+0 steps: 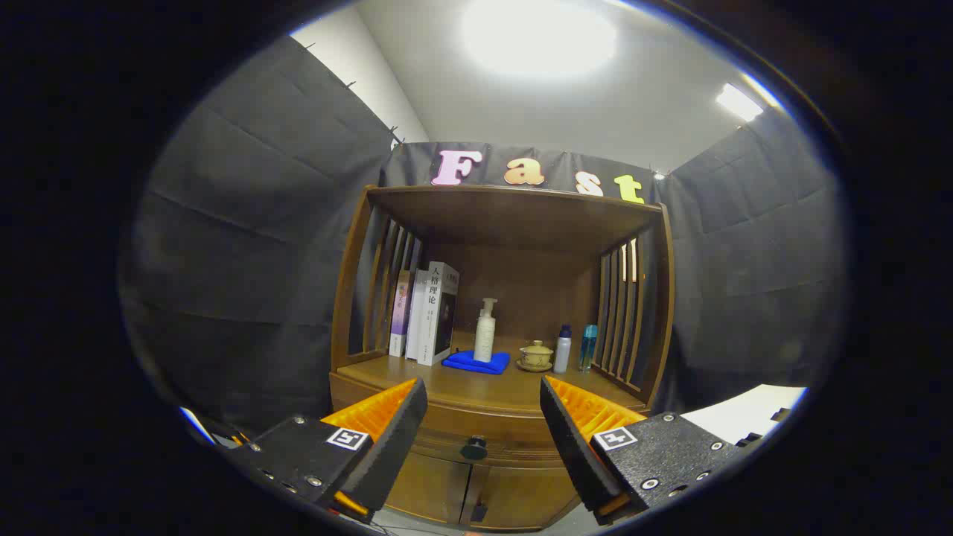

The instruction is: Pull open the drawer, take out the items inside it, and place them on the countertop above the cabinet.

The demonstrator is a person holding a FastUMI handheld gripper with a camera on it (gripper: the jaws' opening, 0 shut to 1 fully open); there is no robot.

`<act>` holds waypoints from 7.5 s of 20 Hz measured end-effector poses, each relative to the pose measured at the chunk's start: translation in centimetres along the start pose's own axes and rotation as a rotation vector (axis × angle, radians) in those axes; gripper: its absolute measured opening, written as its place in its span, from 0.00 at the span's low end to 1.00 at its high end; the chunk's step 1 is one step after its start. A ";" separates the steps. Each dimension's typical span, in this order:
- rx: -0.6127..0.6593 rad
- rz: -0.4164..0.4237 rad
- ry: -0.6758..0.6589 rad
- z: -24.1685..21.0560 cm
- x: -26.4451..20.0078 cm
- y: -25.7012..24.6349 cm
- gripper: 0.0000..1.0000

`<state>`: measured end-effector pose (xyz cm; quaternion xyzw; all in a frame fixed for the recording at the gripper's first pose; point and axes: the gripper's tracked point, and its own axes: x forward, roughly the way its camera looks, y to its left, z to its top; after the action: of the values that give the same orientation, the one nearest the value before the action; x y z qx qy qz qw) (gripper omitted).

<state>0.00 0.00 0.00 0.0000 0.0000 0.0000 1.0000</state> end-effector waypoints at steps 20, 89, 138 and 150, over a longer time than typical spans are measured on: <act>0.068 -0.086 0.025 -1.3 0.6 -2.7 0.94; 0.063 -0.154 0.288 -21.7 10.6 1.9 0.31; 0.090 -0.111 0.387 -20.5 -3.2 4.2 0.32; 0.136 -0.036 0.377 -19.2 -3.8 5.1 0.47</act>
<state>-3.84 5.13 -19.24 0.0673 0.1873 -0.0179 0.9798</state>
